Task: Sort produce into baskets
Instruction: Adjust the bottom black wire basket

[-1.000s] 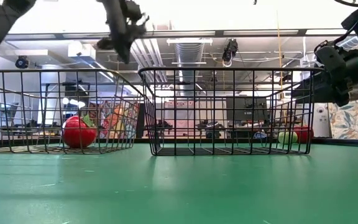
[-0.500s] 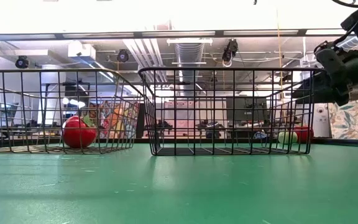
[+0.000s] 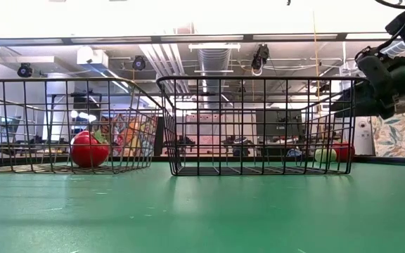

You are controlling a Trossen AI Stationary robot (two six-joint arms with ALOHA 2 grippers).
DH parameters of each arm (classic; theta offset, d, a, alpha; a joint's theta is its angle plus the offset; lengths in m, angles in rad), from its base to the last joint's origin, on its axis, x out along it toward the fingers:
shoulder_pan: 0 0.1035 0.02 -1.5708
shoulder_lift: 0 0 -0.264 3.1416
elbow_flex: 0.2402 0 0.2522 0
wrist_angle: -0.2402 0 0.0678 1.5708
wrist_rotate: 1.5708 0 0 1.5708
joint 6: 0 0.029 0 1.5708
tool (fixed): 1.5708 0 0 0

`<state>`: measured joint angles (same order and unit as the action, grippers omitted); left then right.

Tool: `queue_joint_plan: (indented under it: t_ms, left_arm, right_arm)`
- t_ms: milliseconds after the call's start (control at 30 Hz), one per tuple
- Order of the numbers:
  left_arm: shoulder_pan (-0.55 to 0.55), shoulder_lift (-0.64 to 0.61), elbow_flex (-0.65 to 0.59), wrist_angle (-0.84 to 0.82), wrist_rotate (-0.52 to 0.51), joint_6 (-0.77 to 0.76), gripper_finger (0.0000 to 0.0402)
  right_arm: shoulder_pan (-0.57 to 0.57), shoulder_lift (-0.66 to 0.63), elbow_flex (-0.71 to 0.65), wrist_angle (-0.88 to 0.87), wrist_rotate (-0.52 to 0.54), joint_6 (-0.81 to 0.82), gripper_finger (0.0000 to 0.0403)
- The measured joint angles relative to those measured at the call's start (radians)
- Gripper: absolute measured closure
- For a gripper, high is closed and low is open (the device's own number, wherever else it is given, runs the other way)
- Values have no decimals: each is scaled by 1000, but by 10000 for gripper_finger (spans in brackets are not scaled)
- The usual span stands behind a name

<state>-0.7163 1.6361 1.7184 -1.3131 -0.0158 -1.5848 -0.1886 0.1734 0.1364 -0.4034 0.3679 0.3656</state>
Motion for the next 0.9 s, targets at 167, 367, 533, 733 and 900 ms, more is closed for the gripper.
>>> queue_joint_plan:
  t_ms: [167, 367, 533, 733, 900]
  left_arm:
    - [-67, 25, 0, -65, 3, -170, 181]
    - [-58, 43, -64, -47, 70, -141, 162]
    - [-25, 43, -148, -133, 52, -124, 161]
    - [-10, 36, -233, -21, 113, -2, 161]
    - [3, 35, -288, 3, 108, 36, 169]
  right_arm:
    - [0, 0, 0, -1, 0, -10, 199]
    - [0, 0, 0, -2, 0, 35, 199]
    - [0, 0, 0, -2, -2, 61, 199]
    - [0, 0, 0, -3, -4, 132, 199]
    - [0, 0, 0, -3, -4, 134, 199]
